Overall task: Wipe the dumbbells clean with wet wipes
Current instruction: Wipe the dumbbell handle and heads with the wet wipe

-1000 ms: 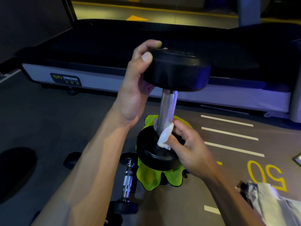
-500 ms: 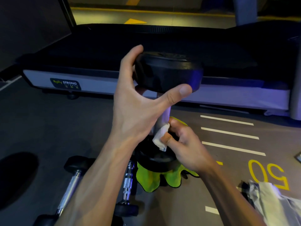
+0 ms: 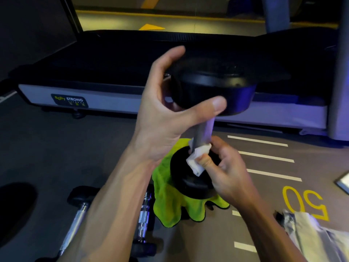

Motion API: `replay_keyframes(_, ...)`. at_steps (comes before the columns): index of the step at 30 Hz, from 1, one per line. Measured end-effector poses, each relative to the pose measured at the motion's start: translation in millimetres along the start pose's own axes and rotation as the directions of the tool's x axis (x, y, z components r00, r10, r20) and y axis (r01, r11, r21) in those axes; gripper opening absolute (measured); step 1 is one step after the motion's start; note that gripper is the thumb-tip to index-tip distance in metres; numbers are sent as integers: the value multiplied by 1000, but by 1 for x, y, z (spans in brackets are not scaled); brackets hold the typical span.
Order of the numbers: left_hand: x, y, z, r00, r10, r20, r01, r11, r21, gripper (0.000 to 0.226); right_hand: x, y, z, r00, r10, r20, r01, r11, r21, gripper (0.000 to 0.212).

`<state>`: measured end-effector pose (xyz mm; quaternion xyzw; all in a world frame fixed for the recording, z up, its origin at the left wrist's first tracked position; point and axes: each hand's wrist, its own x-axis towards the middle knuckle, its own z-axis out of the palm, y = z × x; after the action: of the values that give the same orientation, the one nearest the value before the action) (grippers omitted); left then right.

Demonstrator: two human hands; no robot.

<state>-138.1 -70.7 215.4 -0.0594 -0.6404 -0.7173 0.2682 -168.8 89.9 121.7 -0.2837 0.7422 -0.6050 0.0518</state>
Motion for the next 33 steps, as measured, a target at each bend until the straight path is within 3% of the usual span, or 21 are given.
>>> replay_keyframes(6, 8, -3, -16, 998, 27, 50, -35, 984, 174, 61, 4, -6, 4, 993, 118, -20, -120, 981, -152, 37)
replay_keyframes(9, 11, -6, -26, 998, 57, 27, -62, 971, 233, 53, -2, -8, 2, 987, 161, -2, -157, 963, -217, 18)
replay_keyframes(14, 9, -5, -28, 996, 61, 63, -74, 969, 234, 54, 14, -25, -2, 983, 180, 33, -173, 972, -160, 18)
replay_keyframes(18, 13, -6, -22, 995, 57, 87, -75, 971, 229, 55, 37, -43, 3, 991, 18, -134, -29, 996, -84, 20)
replay_keyframes(21, 17, -7, -21, 996, 43, 75, -57, 977, 203, 55, 12, -25, 13, 987, 77, -144, -105, 974, -198, 42)
replay_keyframes(24, 18, -8, -21, 997, 24, 69, -36, 984, 173, 55, 1, -16, 2, 988, 147, -40, -152, 935, -322, 35)
replay_keyframes(26, 20, -8, -22, 998, 10, 59, -20, 985, 169, 53, 14, -26, -4, 992, 95, -82, -118, 932, -343, 36)
replay_keyframes(30, 23, -8, -28, 999, -12, 39, 5, 984, 177, 51, 30, -37, 7, 956, -57, -286, -11, 973, -232, 19)
replay_keyframes(33, 24, -9, -34, 999, -25, 28, 20, 987, 160, 50, 30, -40, 16, 938, -48, -343, 25, 997, -72, 32)
